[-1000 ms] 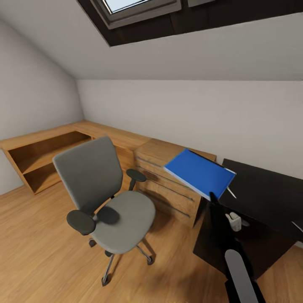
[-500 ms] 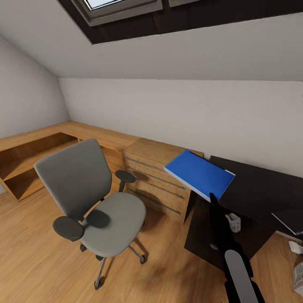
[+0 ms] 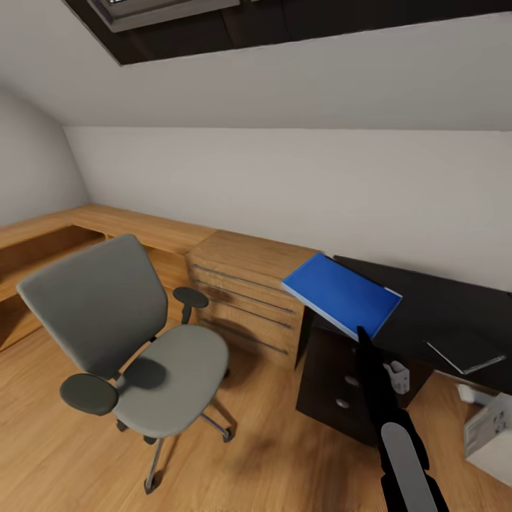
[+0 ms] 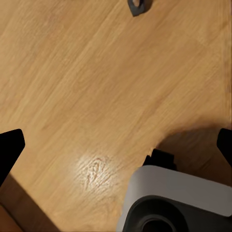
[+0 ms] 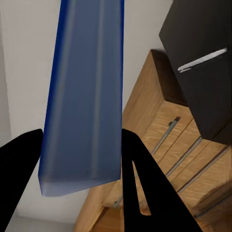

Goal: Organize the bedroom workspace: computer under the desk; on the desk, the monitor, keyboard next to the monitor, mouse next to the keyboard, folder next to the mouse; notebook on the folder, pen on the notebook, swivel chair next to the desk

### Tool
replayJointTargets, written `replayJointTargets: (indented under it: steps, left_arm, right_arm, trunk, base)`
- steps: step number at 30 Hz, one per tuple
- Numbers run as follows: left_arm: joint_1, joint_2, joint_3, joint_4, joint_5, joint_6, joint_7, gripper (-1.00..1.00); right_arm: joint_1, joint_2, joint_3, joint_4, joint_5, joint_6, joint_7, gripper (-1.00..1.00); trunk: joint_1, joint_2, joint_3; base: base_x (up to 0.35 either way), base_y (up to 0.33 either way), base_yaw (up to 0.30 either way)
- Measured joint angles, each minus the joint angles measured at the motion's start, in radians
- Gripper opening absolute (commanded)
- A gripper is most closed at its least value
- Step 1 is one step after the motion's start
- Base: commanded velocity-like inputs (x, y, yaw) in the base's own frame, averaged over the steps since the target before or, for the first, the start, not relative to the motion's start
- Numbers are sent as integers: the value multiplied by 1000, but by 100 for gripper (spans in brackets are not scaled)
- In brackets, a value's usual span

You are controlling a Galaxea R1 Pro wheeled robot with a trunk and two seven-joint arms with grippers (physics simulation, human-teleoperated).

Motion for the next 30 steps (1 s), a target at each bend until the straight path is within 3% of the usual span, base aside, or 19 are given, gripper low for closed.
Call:
replayJointTargets:
  steps: [11, 19, 23, 27, 30]
  left_arm:
    - [0, 1, 0, 1, 1, 1, 0, 100]
    - [0, 0, -1, 16, 0, 0, -19, 100]
    - [0, 1, -3, 18, 1, 1, -85, 100]
    - [0, 1, -4, 18, 1, 2, -101, 100]
    - [0, 1, -4, 18, 1, 2, -102, 100]
  right_arm:
    - [0, -1, -10, 0, 0, -4, 0, -100]
    - [0, -5, -49, 1, 0, -4, 0, -100]
    - [-6, -46, -89, 19, -1, -4, -25, -100]
    - [-42, -116, -105, 105, -1, -2, -72, -100]
    - [-50, -137, -107, 119, -2, -7, -75, -100]
  trunk:
    - [0, 0, -13]
    - [-4, 7, -19]
    - [-19, 35, -11]
    - [-35, 63, -3]
    - [-46, 84, 3]
  base:
    - [-60, -287, -184]
    - [-1, -50, -184]
    - [0, -1, -184]
    - [0, 0, -184]
    - [0, 0, -184]
